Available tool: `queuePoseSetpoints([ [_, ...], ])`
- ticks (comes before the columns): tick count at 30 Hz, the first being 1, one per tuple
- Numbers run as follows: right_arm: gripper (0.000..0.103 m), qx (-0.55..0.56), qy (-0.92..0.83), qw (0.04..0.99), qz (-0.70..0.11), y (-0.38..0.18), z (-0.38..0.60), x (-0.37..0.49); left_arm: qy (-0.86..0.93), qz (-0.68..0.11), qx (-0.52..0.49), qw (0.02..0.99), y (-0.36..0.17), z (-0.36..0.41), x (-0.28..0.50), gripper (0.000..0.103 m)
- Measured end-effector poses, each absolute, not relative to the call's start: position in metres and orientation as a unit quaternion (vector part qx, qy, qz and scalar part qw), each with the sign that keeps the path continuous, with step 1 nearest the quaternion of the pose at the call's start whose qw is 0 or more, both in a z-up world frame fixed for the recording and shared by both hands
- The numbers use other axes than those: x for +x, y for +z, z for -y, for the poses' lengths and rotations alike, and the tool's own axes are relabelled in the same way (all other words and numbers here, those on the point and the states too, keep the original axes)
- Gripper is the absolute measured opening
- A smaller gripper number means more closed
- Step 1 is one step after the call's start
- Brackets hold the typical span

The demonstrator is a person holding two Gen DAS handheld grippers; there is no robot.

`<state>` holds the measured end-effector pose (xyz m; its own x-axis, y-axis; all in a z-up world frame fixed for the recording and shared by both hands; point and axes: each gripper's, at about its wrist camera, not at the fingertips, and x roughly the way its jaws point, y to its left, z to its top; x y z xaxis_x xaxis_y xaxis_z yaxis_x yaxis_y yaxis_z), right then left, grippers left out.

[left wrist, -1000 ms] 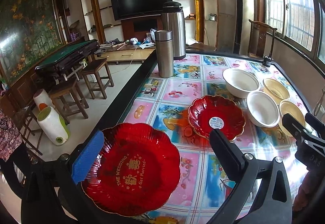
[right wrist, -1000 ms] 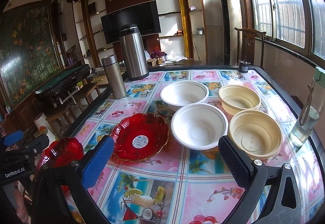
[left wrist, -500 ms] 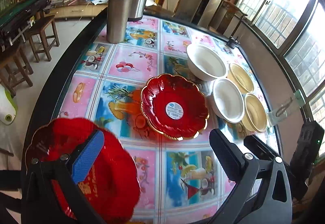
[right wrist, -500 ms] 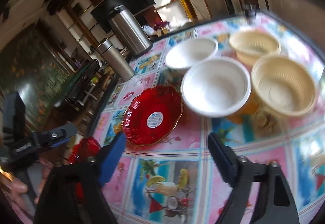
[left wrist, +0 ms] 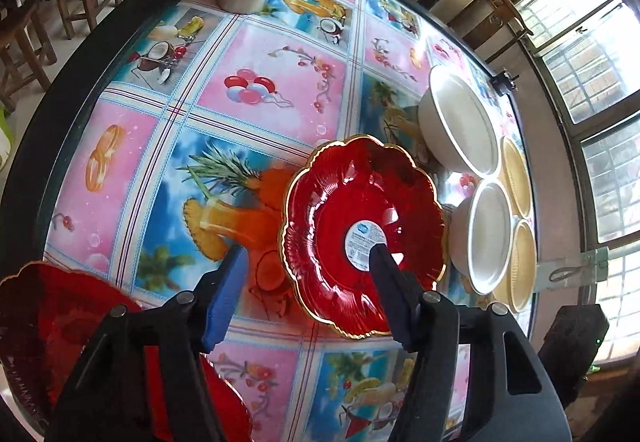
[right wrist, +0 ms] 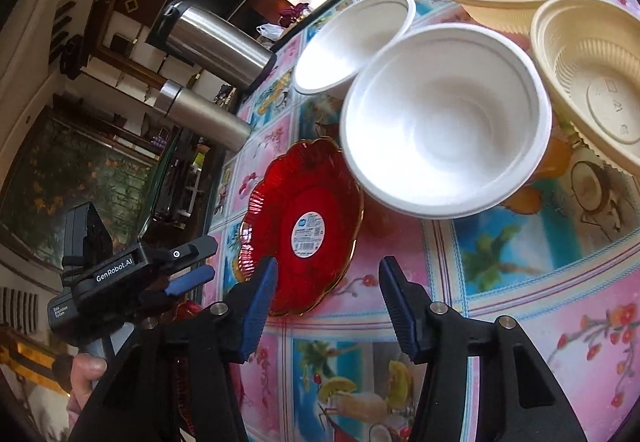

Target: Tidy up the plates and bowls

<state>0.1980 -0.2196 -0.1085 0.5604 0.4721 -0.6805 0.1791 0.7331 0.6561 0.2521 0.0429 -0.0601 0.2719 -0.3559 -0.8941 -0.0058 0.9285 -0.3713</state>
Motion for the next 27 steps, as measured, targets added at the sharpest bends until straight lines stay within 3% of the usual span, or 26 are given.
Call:
queuePoseSetpoints([
  [3, 0.047, 0.359, 0.087, 0.804, -0.466, -0.119, 0.218, 0.206, -0.104, -0.598, -0.154, 0.78, -0.067, -0.042, 0.259, 0.06],
  [7, 0.04, 0.36, 0.087, 0.8, -0.472, -0.127, 0.217, 0.214, -0.103, -0.598, -0.167, 0.777, -0.074, -0.042, 0.263, 0.045],
  [9, 0.039, 0.364, 0.088, 0.797, -0.474, -0.131, 0.218, 0.218, -0.099, -0.594, -0.16, 0.782, -0.075, -0.039, 0.263, 0.044],
  [13, 0.036, 0.373, 0.089, 0.788, -0.481, -0.14, 0.221, 0.222, -0.088, -0.598, -0.163, 0.78, -0.086, -0.038, 0.261, 0.026],
  [19, 0.018, 0.374, 0.093, 0.783, -0.488, -0.146, 0.22, 0.226, -0.073, -0.578, -0.171, 0.794, -0.089, -0.038, 0.251, 0.008],
  [21, 0.013, 0.379, 0.093, 0.78, -0.49, -0.149, 0.22, 0.227, -0.073, -0.575, -0.171, 0.797, -0.089, -0.036, 0.249, 0.006],
  [27, 0.01, 0.382, 0.077, 0.786, -0.479, -0.15, 0.224, 0.225, -0.077, -0.575, -0.178, 0.795, -0.093, -0.033, 0.244, 0.003],
])
